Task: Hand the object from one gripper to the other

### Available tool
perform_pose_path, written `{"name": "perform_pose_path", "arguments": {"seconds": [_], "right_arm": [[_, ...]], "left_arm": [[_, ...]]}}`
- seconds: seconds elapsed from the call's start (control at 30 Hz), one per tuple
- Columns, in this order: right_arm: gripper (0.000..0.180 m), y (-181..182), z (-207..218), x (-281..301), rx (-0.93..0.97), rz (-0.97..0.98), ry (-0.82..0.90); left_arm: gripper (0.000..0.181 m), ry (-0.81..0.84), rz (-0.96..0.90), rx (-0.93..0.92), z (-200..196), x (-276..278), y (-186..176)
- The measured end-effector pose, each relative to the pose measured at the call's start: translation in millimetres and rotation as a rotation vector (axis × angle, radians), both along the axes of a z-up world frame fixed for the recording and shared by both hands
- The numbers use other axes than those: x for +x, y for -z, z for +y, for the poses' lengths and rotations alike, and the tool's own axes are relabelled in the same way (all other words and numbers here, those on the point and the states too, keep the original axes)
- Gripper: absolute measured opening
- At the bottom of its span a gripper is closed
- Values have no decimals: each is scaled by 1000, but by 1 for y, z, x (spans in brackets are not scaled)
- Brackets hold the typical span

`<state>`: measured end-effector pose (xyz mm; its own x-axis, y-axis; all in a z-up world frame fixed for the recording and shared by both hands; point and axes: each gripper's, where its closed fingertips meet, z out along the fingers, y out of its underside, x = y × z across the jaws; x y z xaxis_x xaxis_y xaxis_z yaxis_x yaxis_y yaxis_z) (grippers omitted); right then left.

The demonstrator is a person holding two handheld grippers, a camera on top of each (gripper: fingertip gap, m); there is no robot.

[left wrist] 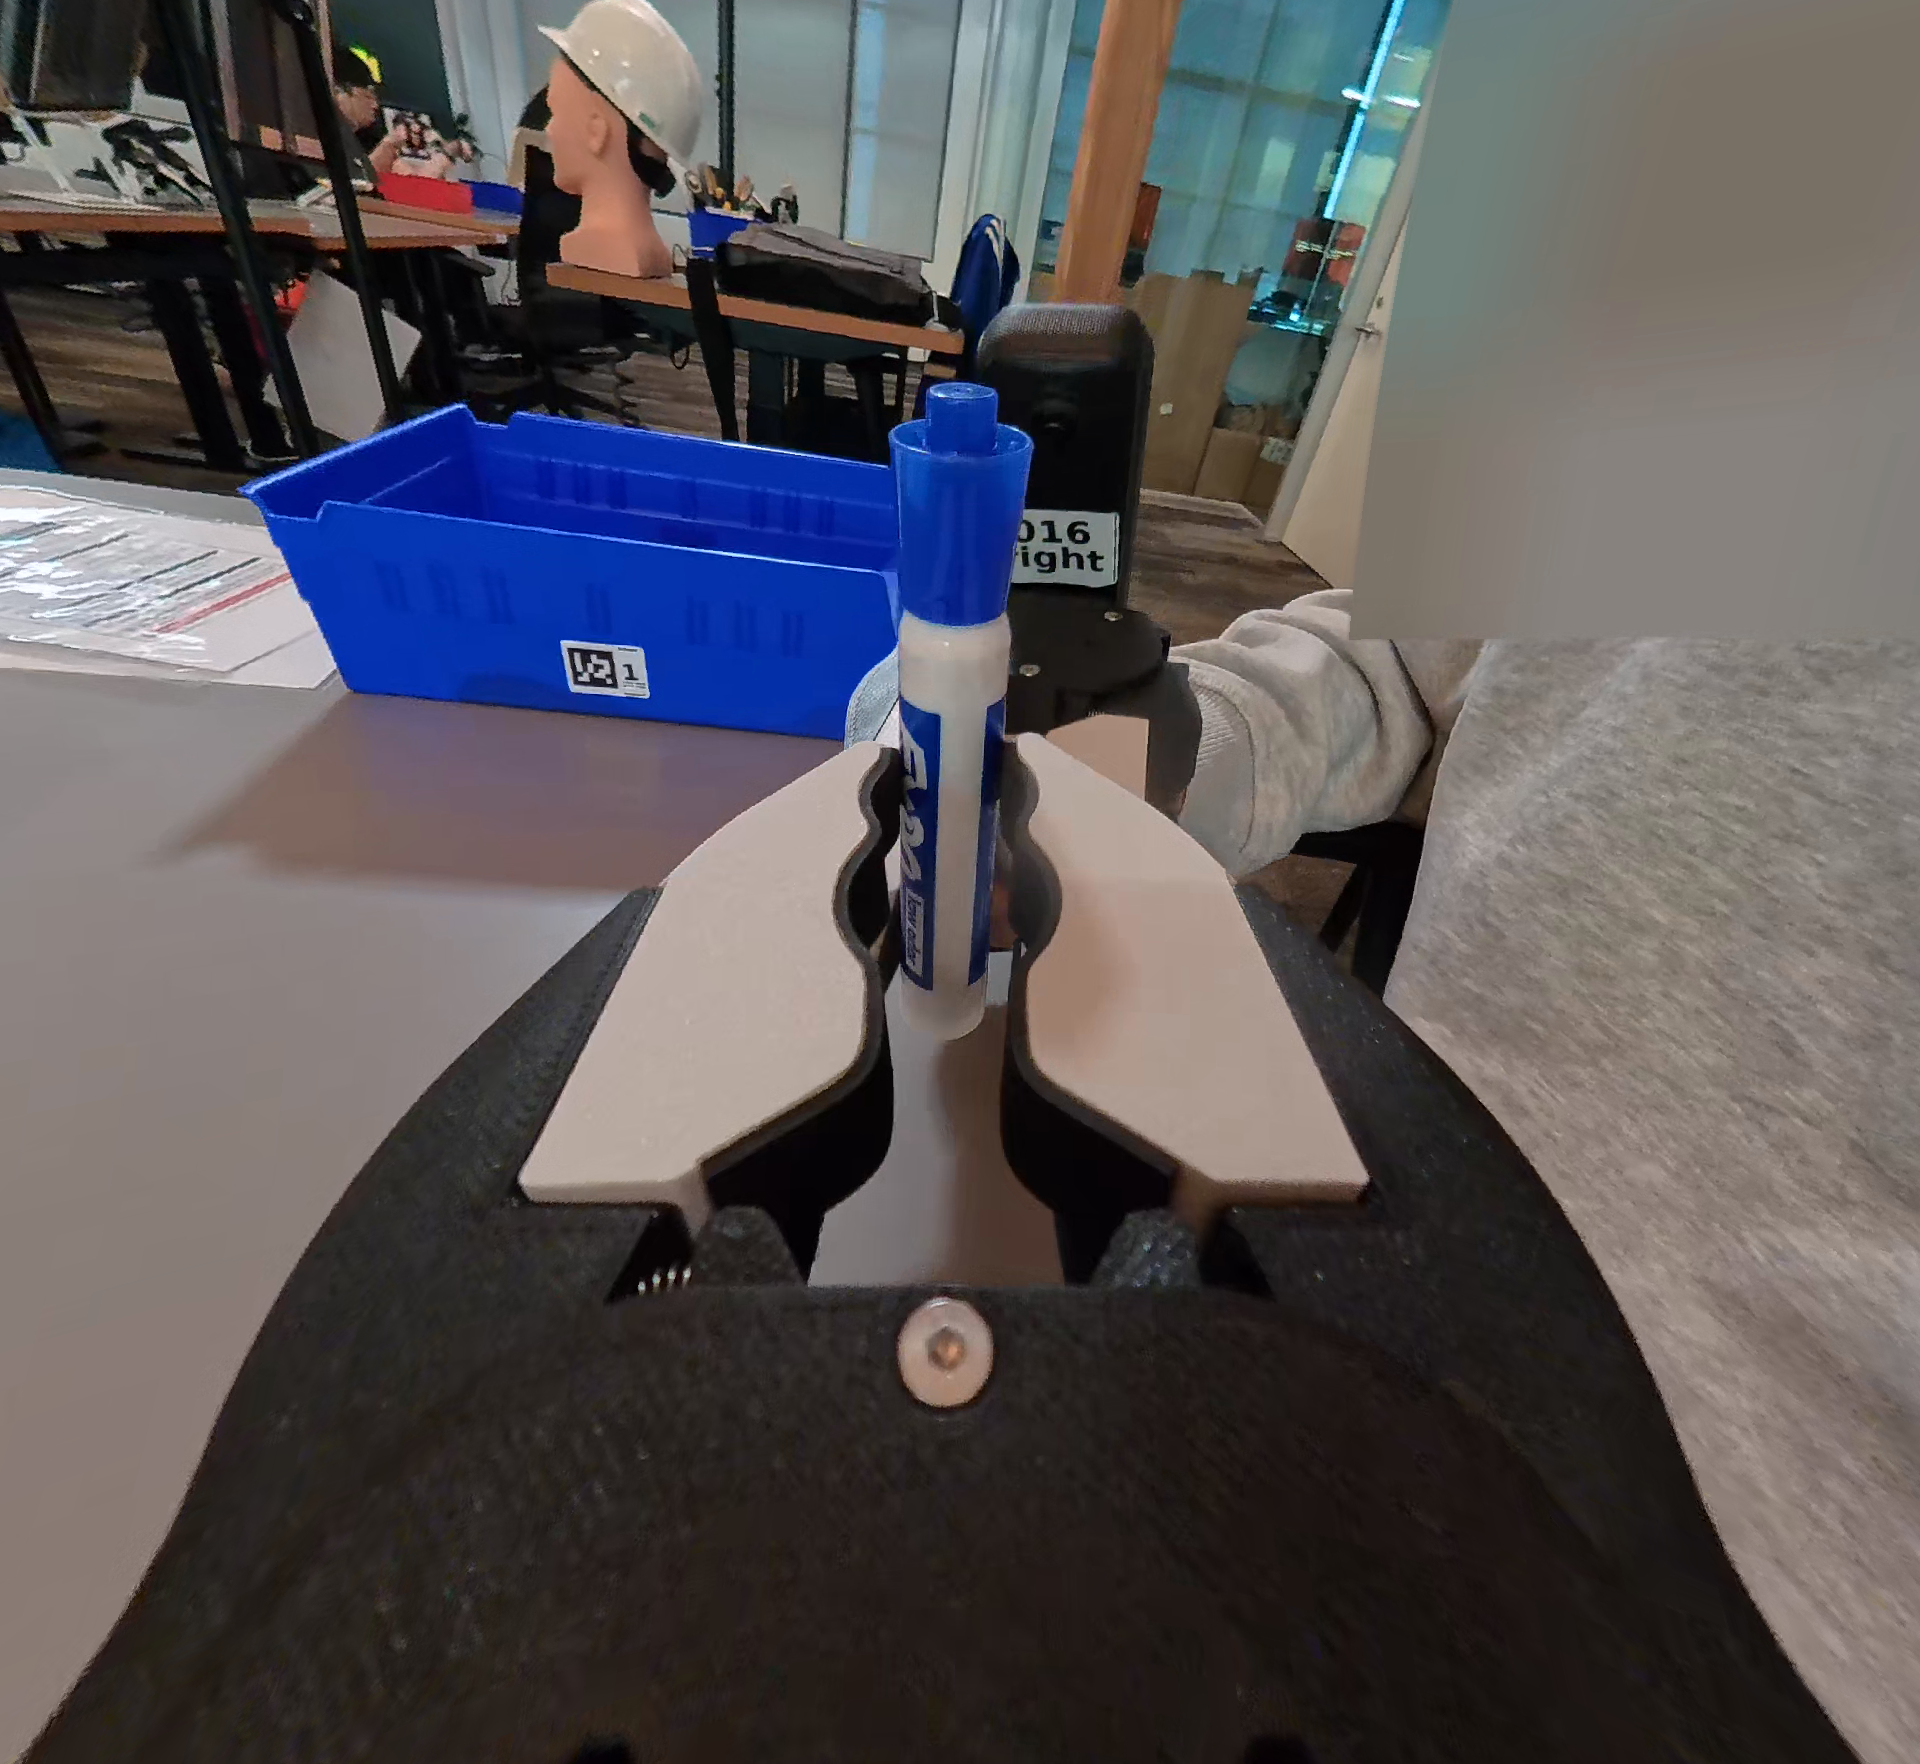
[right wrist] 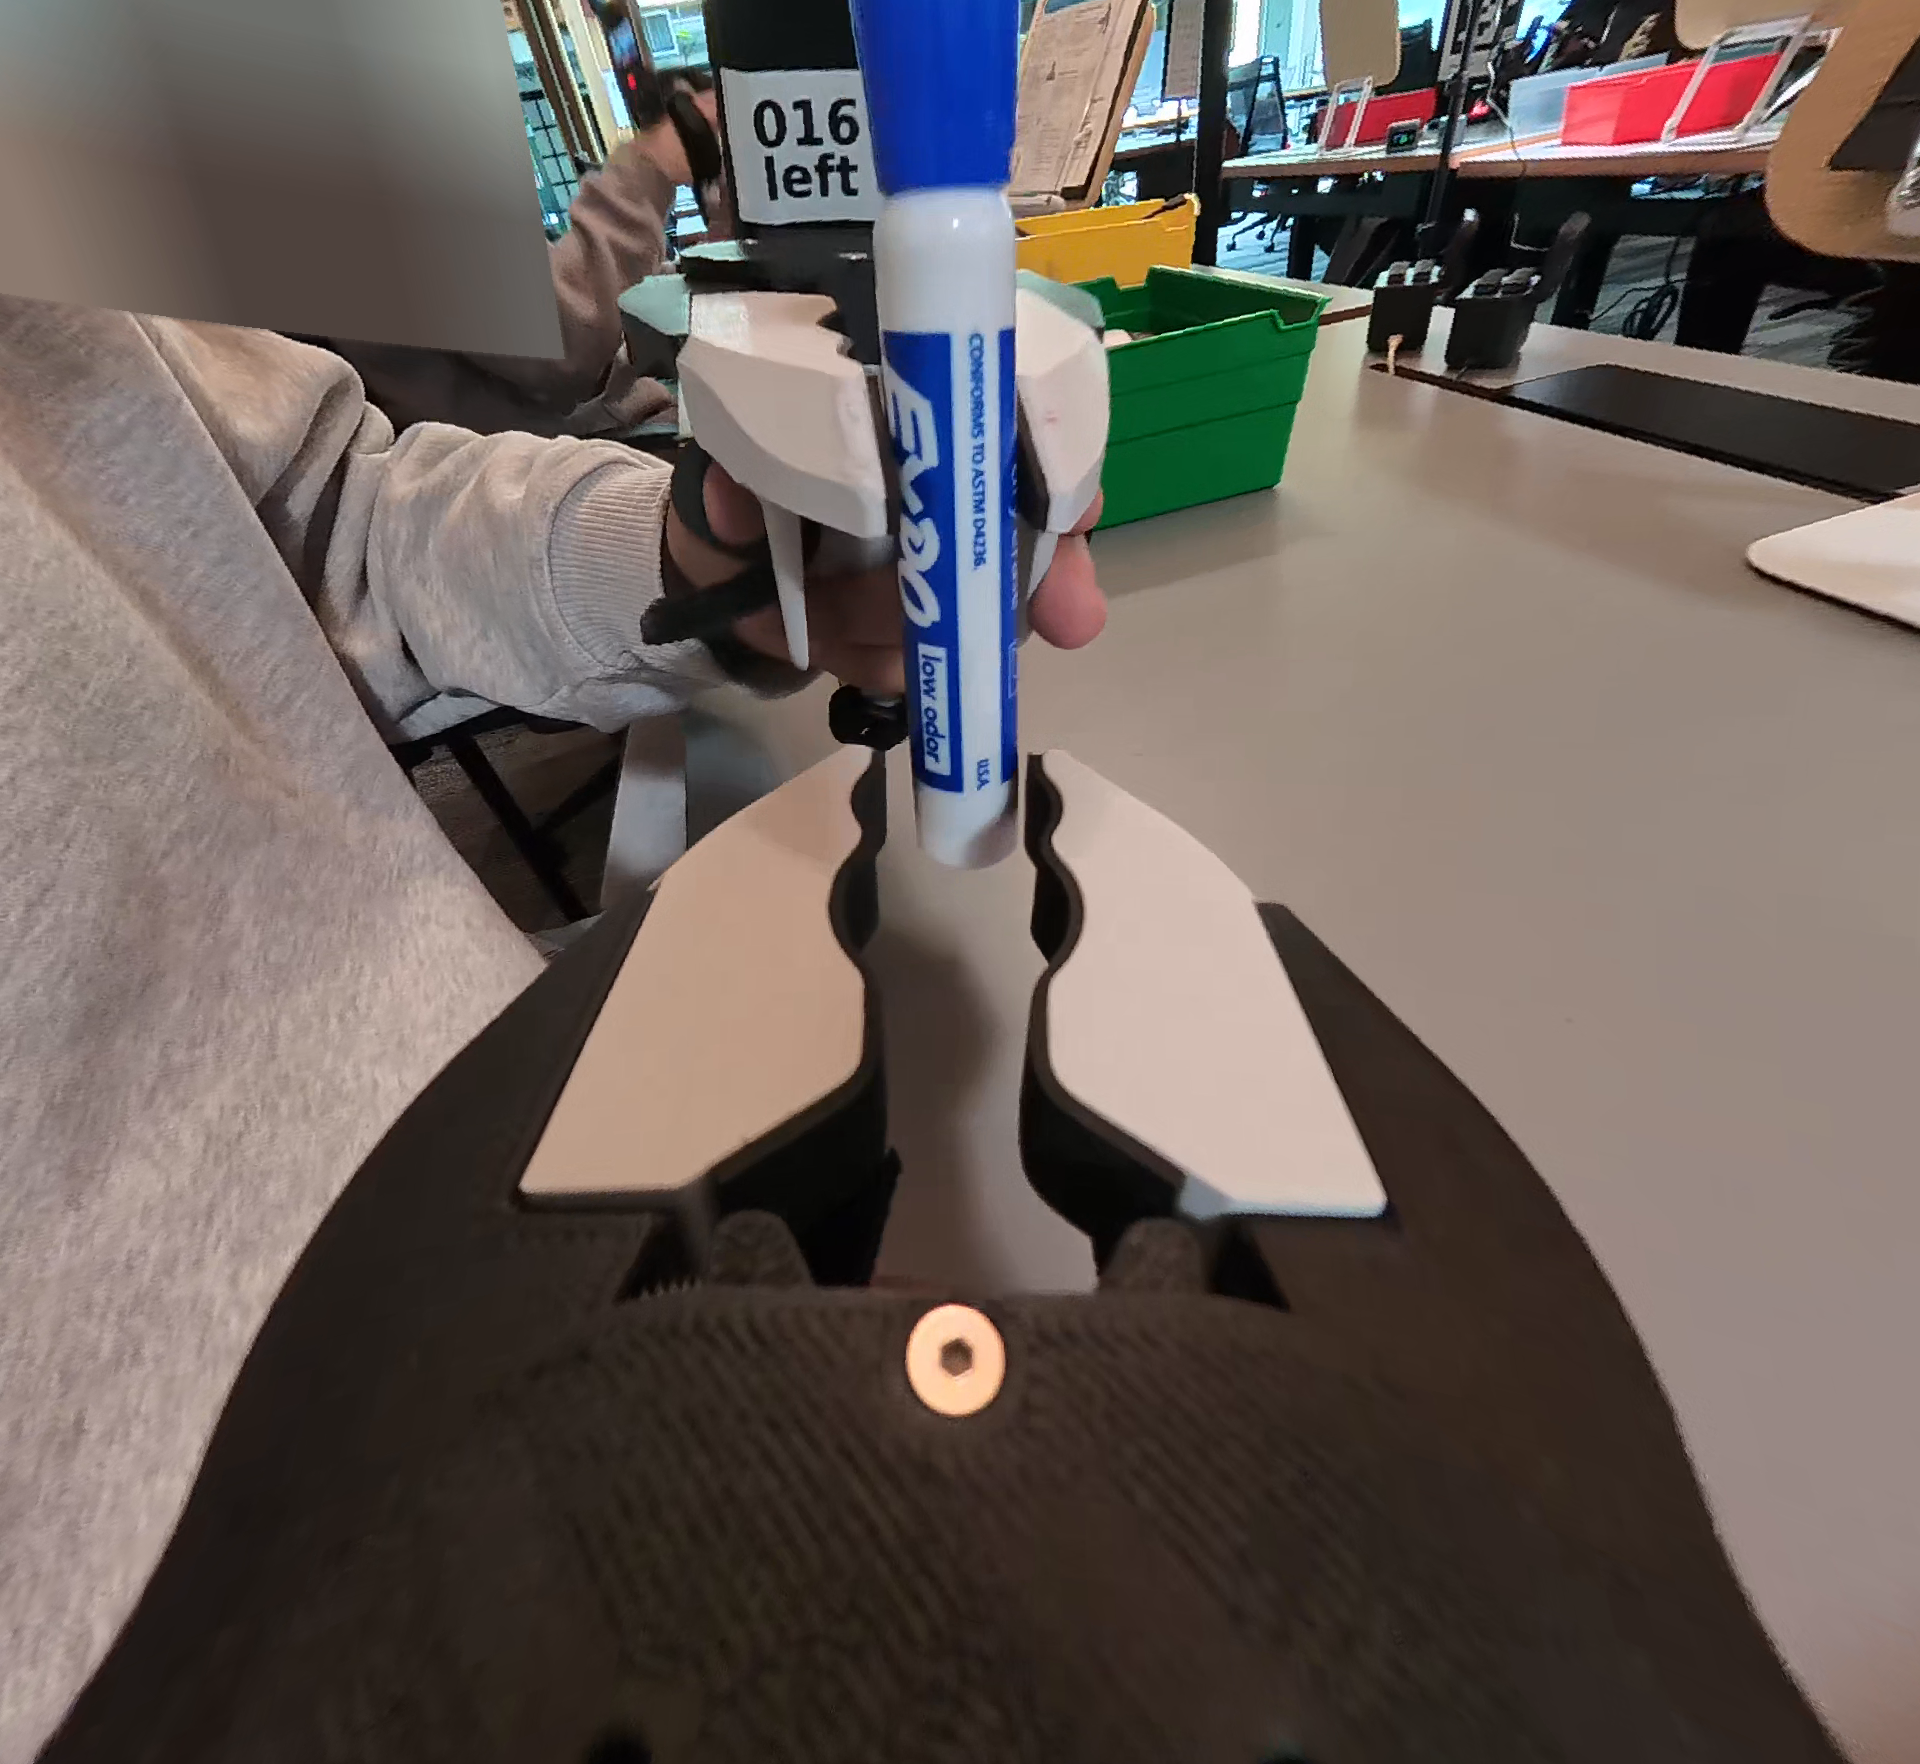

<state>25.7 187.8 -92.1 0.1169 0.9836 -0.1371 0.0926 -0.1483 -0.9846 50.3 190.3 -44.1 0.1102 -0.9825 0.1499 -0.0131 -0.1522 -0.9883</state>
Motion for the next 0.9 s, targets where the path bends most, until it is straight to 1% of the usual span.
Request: {"name": "perform_pose_path", "arguments": {"seconds": [0.17, 0.37, 0.4, 0.47, 0.5, 0.57, 0.77, 0.83, 0.9], "right_arm": [[20, 0, -2, -2, 4, 0, -2], [20, -3, -3, -2, 17, 11, -3], [20, -3, -3, -2, 16, 15, -3], [20, -5, -2, -1, 16, 24, 2], [20, -6, -1, 0, 20, 27, 6], [20, -8, 1, 2, 30, 32, 18], [20, -12, 5, 7, 33, 45, 33], [20, -12, 5, 8, 39, 44, 36], [20, -12, 5, 8, 40, 43, 37]], "left_arm": [[19, 10, 0, 6, -4, 2, -1], [18, 9, -25, 5, -5, 3, -5], [23, 7, -30, 6, -5, 3, -5], [46, -14, -34, -1, -2, 4, -5], [52, -21, -33, -2, -1, 5, -5], [56, -30, -37, -6, 1, 5, -3], [54, -17, -27, -46, 3, 6, 7], [50, -9, -25, -53, 3, 7, 11], [41, -5, -32, -53, 3, 6, 12]]}}
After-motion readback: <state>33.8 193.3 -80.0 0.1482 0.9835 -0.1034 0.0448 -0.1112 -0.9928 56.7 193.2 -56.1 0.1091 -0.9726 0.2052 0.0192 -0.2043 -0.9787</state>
